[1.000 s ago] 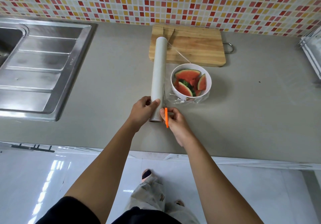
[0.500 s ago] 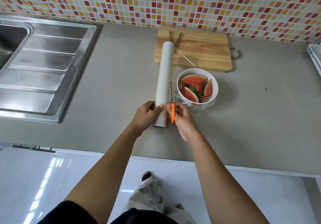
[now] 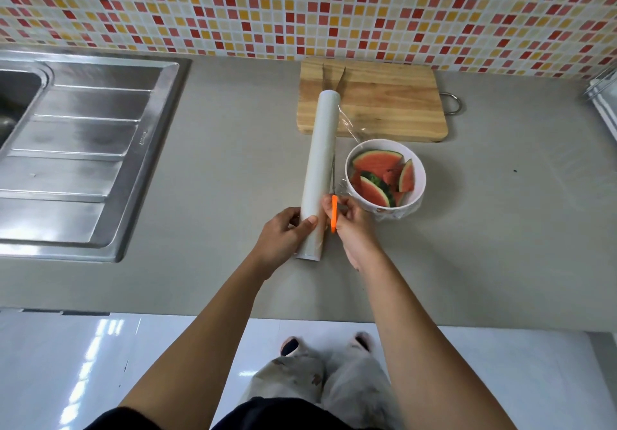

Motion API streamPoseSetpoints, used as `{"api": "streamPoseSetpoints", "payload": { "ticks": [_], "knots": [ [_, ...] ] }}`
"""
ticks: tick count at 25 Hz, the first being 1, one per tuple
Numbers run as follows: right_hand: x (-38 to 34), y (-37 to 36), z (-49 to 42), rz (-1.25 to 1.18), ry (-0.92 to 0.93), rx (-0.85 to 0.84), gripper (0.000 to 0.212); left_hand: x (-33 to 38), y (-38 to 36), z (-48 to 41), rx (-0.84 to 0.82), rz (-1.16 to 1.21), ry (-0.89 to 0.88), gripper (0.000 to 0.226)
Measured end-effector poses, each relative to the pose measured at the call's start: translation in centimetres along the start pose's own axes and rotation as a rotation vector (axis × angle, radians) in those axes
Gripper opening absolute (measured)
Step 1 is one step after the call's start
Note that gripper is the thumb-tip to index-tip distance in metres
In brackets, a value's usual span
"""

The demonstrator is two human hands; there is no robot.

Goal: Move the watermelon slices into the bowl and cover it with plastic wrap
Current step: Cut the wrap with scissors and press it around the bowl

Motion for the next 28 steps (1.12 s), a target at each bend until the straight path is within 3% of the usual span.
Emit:
{"api": "streamPoseSetpoints", "payload": {
  "ticks": [3, 6, 9, 25, 28],
  "knots": [
    [-0.3, 0.1, -0.6, -0.023, 0.011, 0.022, 0.019, 0.3, -0.1, 0.0, -0.018, -0.012, -0.004, 0.027],
    [-0.4, -0.2, -1.2, -0.011, -0.016, 0.032, 0.024, 0.4, 0.2, 0.1, -0.028, -0.019, 0.001, 0.025],
    [-0.3, -0.4, -1.5, -0.027, -0.021, 0.071, 0.014, 0.4, 0.6, 0.3, -0.033, -0.026, 0.010, 0.024],
    [-0.6, -1.4, -2.5, -0.133, -0.009, 0.128, 0.009, 0.9, 1.4, 0.5, -0.052, -0.094, 0.002, 0.024],
    [-0.6, -1.6, -2.8, -0.136, -0.043, 0.133, 0.014, 0.5, 1.7, 0.5, -0.064, -0.078, 0.029, 0.037]
  ]
}}
Point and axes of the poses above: each hand's wrist, its own z-axis away from the middle knuckle, its own y-axis out of the back of the hand, x = y × z, the point moved 10 cm from there along -z, towards the middle knuckle, and after that the axes turned 11 degrees about z, right-handed, at the moved point
